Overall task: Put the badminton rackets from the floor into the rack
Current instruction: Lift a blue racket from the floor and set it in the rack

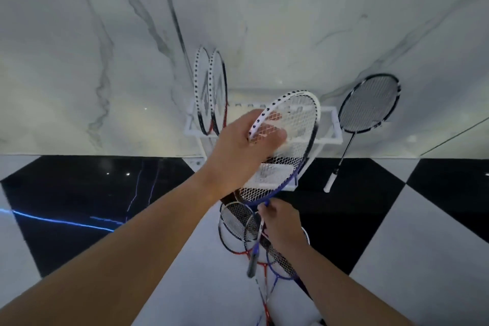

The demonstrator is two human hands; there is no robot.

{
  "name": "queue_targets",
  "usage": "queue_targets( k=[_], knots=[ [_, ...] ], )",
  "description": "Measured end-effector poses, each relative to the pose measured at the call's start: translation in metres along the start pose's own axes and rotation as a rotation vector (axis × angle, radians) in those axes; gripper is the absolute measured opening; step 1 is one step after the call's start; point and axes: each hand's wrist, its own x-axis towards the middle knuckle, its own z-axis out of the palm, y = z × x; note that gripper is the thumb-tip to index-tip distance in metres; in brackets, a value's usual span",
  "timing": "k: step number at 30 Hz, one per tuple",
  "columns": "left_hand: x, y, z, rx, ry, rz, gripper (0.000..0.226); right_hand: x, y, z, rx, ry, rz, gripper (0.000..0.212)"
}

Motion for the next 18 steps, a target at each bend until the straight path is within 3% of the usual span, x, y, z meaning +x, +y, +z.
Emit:
queue_targets(
  k=[4,8,18],
  knots=[
    [0.000,0.053,-0.040,0.155,0.075,0.096,0.012,-0.012,-0.054,-0.022,-0.111,0.019,-0.050,0.033],
    [-0.010,0.088,-0.065,0.157,0.104,0.179,0.014,-0.017,-0.101,-0.041,-0.030,0.039,-0.002,0.019],
    [-0.022,0.170,-0.106,0.079,0.411,0.544,0.014,-0.063,-0.234,-0.090,0.615,0.115,-0.097,0.015]
  ],
)
